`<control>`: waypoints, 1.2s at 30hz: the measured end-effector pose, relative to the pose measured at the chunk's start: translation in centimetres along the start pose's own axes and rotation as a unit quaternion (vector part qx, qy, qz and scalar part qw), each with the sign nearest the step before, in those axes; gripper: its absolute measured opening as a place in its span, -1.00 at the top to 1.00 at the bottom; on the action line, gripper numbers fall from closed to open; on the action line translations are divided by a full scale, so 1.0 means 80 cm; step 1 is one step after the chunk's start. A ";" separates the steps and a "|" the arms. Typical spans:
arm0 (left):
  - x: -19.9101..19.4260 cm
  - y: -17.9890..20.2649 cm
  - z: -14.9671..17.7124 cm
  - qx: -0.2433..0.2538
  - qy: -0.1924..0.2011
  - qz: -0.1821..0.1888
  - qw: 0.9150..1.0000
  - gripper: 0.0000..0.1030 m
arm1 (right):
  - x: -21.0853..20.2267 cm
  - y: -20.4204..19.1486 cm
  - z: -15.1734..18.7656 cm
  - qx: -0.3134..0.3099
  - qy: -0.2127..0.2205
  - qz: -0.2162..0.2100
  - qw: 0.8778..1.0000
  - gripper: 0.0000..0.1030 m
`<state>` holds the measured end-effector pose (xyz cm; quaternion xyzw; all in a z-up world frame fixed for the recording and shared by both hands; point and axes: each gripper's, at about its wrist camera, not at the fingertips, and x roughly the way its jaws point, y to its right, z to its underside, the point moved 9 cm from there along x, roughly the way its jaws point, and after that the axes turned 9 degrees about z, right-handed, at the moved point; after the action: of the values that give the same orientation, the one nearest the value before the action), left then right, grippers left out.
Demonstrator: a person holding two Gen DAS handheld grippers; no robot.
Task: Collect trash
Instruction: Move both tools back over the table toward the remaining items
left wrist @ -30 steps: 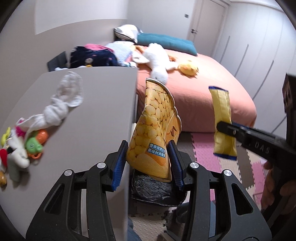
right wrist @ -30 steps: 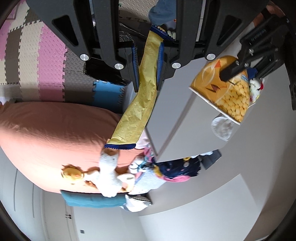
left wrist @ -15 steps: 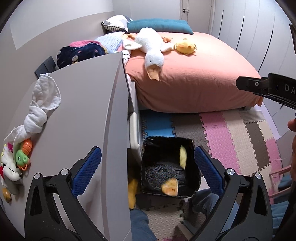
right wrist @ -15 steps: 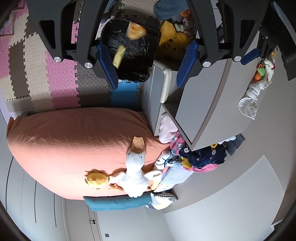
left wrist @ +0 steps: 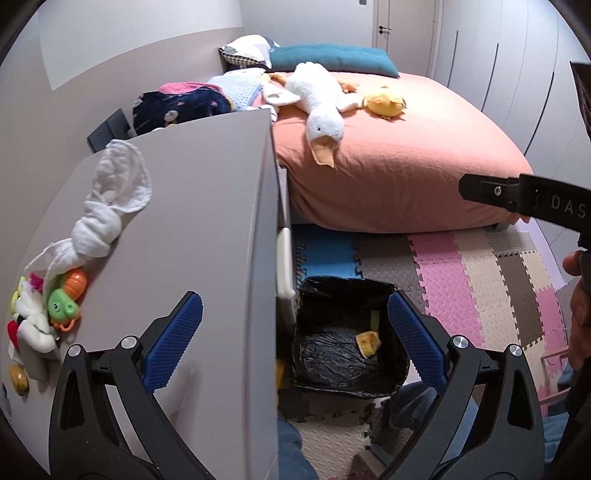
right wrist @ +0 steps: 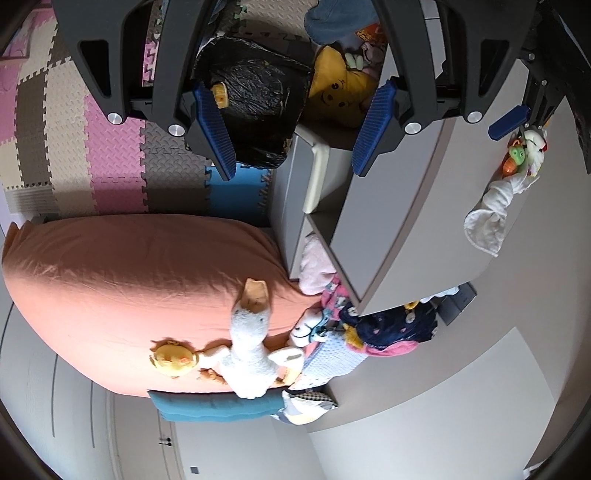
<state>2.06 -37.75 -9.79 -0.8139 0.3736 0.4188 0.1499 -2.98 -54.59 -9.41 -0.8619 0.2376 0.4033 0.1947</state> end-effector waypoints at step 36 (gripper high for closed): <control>-0.152 -0.273 0.100 -0.141 0.057 -0.139 0.978 -0.88 | 0.000 -0.327 0.041 -0.155 -0.011 -0.118 0.981 -0.44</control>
<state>9.03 -12.69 -6.45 -0.8934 0.2015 0.3955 0.0688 9.90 -31.62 -7.60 -0.8989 0.0669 0.4193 0.1076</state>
